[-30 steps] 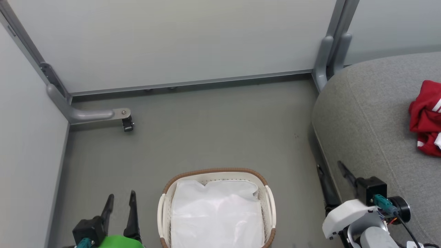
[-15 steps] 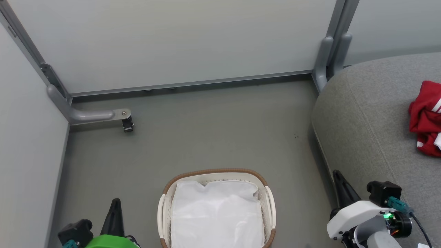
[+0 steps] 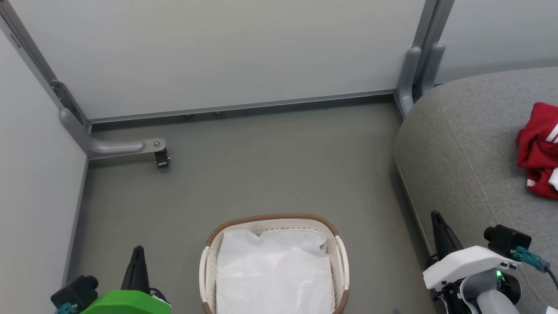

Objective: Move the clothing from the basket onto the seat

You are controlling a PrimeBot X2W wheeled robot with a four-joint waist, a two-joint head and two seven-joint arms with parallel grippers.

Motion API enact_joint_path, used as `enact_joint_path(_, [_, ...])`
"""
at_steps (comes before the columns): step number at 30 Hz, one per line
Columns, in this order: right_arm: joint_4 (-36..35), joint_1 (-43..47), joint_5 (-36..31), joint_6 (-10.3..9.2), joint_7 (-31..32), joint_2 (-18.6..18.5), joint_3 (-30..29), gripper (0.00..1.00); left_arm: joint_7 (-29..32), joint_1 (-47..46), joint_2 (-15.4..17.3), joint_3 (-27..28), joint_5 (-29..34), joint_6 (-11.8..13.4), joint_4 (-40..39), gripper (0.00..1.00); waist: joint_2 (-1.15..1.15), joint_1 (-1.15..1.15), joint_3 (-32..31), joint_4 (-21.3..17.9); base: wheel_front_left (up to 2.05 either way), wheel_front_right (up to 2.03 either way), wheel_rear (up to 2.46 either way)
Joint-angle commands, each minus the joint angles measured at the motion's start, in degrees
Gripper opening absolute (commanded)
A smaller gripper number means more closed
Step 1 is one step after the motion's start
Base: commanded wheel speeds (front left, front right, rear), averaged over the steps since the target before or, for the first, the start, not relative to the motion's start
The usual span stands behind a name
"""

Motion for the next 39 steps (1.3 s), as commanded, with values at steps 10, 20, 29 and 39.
enact_joint_path(10, [-2.28, -0.03, 9.95, -0.02, 2.35, -0.3, -1.33, 0.0, 2.34, -2.57, 0.19, 1.31, -8.96, -0.47, -1.86, 0.0, 0.0, 0.0, -0.11, -0.03, 0.0, 0.0, 0.0])
enact_joint_path(20, [-3.32, 0.08, 17.52, -0.03, 4.26, -0.35, -2.25, 0.0, 4.25, -3.21, 0.23, 2.16, -15.86, -0.71, -2.62, 0.0, 0.0, 0.0, -0.22, -0.05, 0.0, 0.0, 0.0])
enact_joint_path(29, [-4.25, 0.23, 24.43, -0.03, 6.02, -0.39, -3.1, 0.0, 6.03, -3.86, 0.26, 3.03, -22.17, -0.83, -3.32, 0.0, 0.0, 0.0, -0.33, -0.08, 0.0, 0.0, 0.0])
enact_joint_path(39, [-5.12, 0.37, 30.7, -0.04, 7.61, -0.43, -3.84, 0.0, 7.65, -4.37, 0.29, 3.71, -27.95, -1.05, -3.89, 0.0, 0.0, 0.0, -0.44, -0.1, 0.0, 0.0, 0.0])
